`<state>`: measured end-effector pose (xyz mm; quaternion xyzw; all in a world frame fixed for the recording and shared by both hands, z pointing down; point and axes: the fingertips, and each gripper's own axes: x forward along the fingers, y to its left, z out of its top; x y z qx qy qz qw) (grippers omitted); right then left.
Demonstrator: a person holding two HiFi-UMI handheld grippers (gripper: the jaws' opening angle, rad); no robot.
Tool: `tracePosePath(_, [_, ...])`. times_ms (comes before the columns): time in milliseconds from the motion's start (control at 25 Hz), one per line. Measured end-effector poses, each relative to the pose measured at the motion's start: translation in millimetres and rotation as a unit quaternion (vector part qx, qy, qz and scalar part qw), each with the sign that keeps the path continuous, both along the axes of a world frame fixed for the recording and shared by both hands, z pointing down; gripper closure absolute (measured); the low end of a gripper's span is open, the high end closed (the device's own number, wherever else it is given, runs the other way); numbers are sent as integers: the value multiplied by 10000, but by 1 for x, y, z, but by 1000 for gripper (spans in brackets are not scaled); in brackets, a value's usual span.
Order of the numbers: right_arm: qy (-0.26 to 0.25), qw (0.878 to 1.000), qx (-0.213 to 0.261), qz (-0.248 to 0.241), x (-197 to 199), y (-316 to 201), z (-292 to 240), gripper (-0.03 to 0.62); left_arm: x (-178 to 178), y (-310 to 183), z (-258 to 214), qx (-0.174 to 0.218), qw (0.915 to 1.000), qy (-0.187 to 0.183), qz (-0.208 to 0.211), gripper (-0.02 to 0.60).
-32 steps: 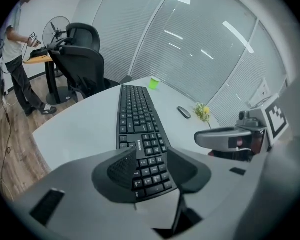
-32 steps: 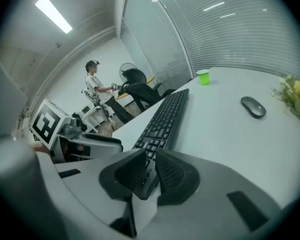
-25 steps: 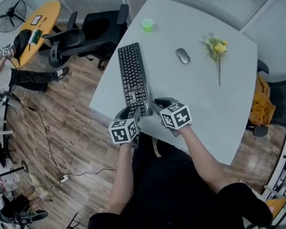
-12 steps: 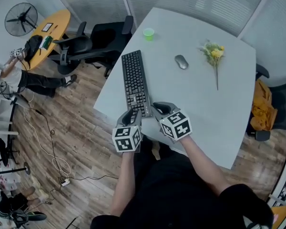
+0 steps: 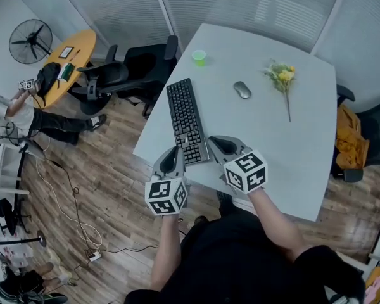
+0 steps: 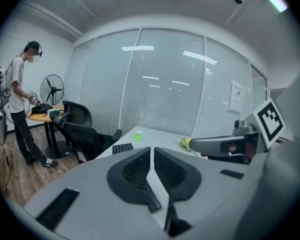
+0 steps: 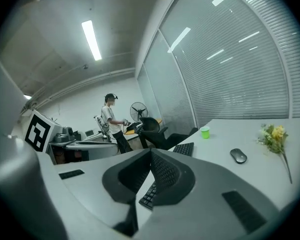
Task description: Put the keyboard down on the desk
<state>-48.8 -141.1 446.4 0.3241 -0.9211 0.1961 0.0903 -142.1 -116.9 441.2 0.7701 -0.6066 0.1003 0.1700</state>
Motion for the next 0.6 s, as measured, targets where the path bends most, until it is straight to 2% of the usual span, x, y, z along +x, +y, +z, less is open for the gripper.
tracePosePath(280, [-85, 9978, 566, 326, -7, 42, -56, 585, -18, 34, -56, 595, 9976, 109, 336, 581])
tracePosePath(600, [-56, 9949, 785, 632, -13, 107, -76, 584, -26, 84, -79, 842, 9934, 308, 717, 581])
